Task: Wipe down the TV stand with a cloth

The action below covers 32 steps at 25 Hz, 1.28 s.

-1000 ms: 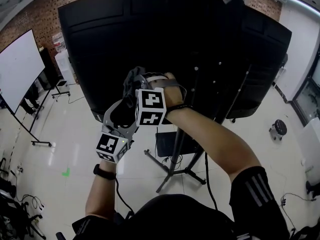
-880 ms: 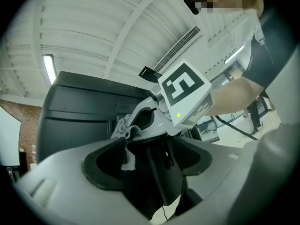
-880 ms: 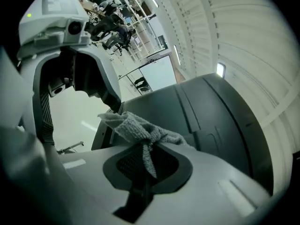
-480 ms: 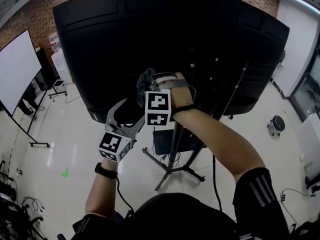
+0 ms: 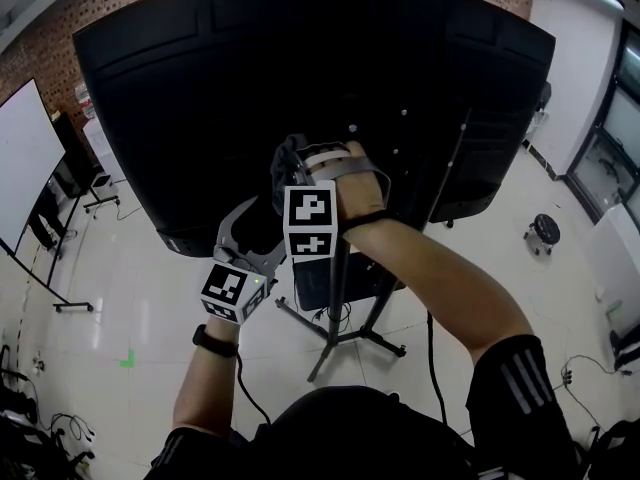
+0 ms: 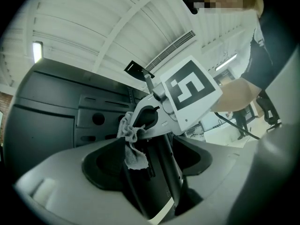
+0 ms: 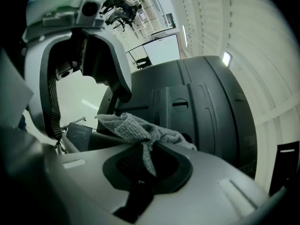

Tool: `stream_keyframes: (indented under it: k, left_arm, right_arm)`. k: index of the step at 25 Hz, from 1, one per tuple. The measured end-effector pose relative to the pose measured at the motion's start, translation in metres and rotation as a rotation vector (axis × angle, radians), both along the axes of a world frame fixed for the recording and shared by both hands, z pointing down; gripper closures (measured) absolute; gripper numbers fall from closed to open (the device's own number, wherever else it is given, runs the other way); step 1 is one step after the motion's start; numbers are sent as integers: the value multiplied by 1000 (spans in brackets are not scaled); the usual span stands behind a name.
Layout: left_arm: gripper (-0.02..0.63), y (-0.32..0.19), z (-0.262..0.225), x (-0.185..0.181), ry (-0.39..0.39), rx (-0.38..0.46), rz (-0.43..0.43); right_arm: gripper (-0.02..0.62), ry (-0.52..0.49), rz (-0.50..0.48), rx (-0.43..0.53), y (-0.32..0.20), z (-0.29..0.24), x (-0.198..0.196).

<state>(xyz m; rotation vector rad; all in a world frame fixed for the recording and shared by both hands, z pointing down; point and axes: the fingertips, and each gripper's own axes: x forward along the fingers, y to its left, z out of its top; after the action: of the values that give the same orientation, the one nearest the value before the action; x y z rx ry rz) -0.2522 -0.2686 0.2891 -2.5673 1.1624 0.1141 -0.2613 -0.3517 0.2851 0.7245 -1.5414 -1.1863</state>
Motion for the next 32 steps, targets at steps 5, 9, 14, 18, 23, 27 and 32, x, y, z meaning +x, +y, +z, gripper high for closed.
stream_keyframes:
  k: [5,9,14,18,23,27,32]
  left_arm:
    - [262,3,1,10,4,-15,20]
    - [262,5,-1,15,6,4,19]
    - [263,12,-12,33,-3,34,27]
    - [262,16,-28,43,1,71,21]
    - [262,14,-45,56,-21,90,4]
    - [262,11,-66,64,-1,139,-12]
    - [262,6,-59,76,-31,93,-39]
  right_arm:
    - [566,-258,-118,-140,38,-13,-2]
    - [565,-355,-171,-104,55,-28,16]
    - [565,-453,-246,-36,73,-52,45]
    - [565,-613,-304,-19,75,-91,73]
    - [565,-809,-395,-104,70,-134,95]
    - [565,-905,-425,-215,53,-140,105]
    - [565,-1044,-467,-395,36,-132,113]
